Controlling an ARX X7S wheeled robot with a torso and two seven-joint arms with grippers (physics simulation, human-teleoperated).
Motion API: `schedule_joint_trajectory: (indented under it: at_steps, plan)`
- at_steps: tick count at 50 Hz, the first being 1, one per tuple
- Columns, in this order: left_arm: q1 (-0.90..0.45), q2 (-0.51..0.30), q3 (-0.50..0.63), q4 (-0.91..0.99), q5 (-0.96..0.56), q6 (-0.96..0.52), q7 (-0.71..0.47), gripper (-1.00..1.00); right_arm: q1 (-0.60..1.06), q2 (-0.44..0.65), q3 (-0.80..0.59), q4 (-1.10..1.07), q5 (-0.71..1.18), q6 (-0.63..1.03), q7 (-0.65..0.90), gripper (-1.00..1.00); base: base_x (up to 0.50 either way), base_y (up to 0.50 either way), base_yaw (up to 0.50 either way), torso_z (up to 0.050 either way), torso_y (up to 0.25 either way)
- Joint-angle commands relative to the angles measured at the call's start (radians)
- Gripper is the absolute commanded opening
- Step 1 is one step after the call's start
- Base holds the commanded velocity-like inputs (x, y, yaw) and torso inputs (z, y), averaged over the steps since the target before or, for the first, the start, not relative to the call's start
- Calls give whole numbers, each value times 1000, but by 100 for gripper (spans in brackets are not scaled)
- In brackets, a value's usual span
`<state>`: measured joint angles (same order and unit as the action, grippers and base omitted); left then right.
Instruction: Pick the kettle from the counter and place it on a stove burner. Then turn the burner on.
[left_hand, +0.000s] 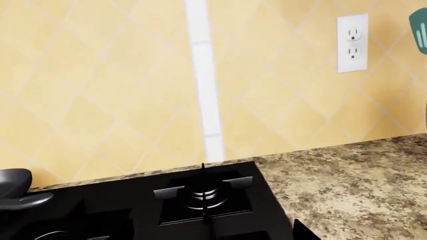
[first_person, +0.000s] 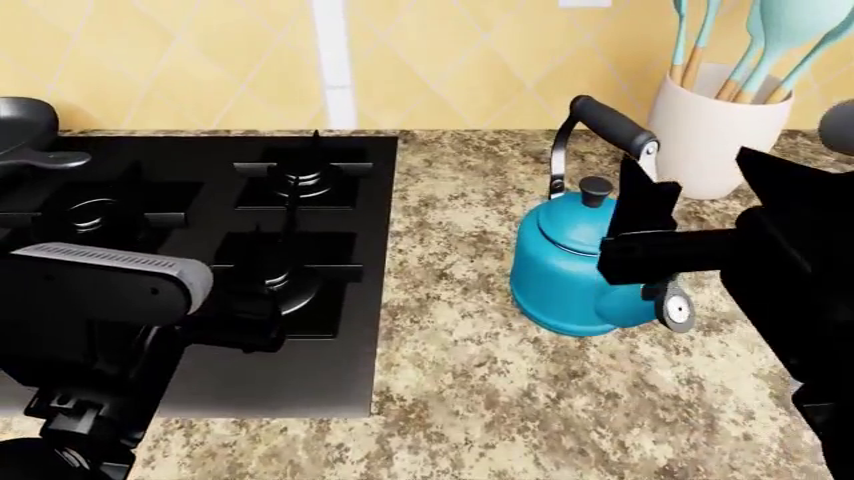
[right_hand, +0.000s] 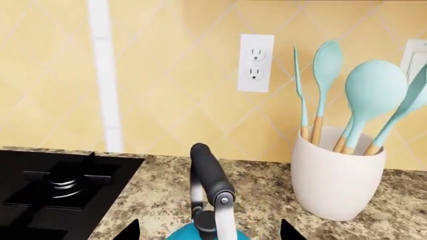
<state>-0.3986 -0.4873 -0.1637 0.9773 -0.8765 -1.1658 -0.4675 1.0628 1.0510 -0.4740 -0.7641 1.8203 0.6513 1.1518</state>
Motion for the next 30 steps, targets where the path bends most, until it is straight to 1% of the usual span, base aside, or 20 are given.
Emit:
schedule_joint_trajectory:
  at_steps: [1,12,20,30]
  plan:
    - [13,-12,20,-10,10,25,-3,100,81,-30,-25,182,38,71,-151,100,0,0,0,0,0]
    - [21,-20,35,-19,17,47,-4,100,119,-38,-72,293,26,144,-186,100,0,0,0,0,0]
    - [29,-25,47,-29,28,65,-2,100,152,-94,-117,366,-8,199,-249,100,0,0,0,0,0]
    - [34,-31,51,-33,31,82,-3,100,150,-127,-148,414,-61,221,-311,100,0,0,0,0,0]
